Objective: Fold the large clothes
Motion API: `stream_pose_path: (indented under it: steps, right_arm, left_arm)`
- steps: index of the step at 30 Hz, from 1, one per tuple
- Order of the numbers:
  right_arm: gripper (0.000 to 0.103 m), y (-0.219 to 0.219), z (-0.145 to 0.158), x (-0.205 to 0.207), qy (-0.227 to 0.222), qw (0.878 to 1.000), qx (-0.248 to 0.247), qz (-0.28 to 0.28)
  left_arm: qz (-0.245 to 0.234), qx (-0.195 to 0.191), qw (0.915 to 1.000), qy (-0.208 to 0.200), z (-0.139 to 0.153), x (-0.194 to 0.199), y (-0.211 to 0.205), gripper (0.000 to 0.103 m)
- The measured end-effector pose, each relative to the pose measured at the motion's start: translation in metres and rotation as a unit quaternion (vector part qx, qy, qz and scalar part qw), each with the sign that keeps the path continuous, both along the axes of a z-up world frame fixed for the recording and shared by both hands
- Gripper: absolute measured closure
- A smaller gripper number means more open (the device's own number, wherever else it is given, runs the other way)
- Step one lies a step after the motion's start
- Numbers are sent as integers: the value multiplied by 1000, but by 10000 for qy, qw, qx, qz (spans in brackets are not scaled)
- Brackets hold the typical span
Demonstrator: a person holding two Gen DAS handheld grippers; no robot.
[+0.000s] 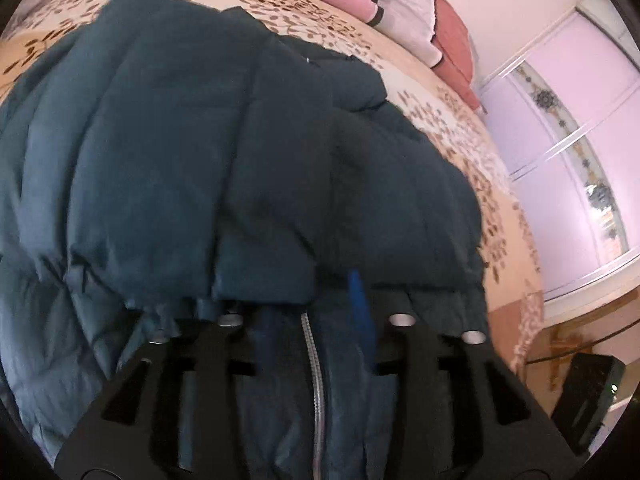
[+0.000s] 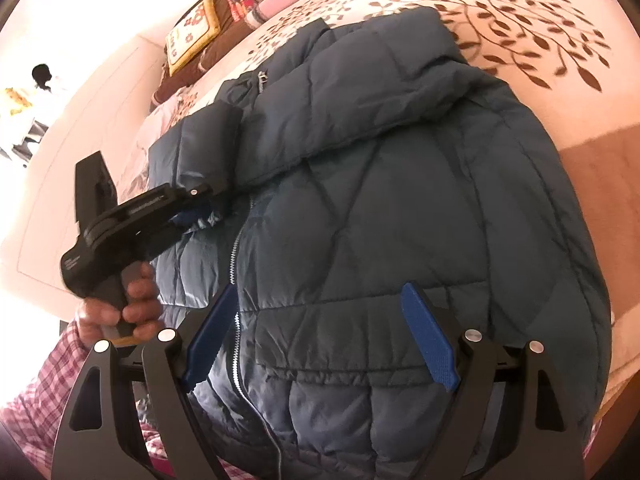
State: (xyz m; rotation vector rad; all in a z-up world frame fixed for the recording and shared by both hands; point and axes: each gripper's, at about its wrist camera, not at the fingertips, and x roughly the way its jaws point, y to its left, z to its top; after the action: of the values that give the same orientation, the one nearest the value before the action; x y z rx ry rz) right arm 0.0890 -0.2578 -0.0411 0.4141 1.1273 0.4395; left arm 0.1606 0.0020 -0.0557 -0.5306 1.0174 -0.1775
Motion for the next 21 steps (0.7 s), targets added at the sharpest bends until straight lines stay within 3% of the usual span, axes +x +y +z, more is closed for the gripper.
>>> stream_pose_path:
  steps: [2,9,13,16,21]
  right_arm:
    - [21,8,5,4,-97,9999,-74,73]
    - [21,59,33,16,-681,9948,-430,625]
    - [21,98,45,15,-1126,9851,-737,1069]
    - [21,136,51,9,-1569,9693,-1135,1513]
    - [21,208,45,6,-2419,9217,-2042,2240]
  left_arm:
    - [32,-24,10000,-68,7,-12,5,40]
    - [166,-198,9992,-314,19,-59,42,36]
    - [562,-269,9970,-456,26,-91,75,36]
    - [786,-120,9955,-517,29,-109,91,36]
    - [988,150,9937,-517,32,-129,107,36]
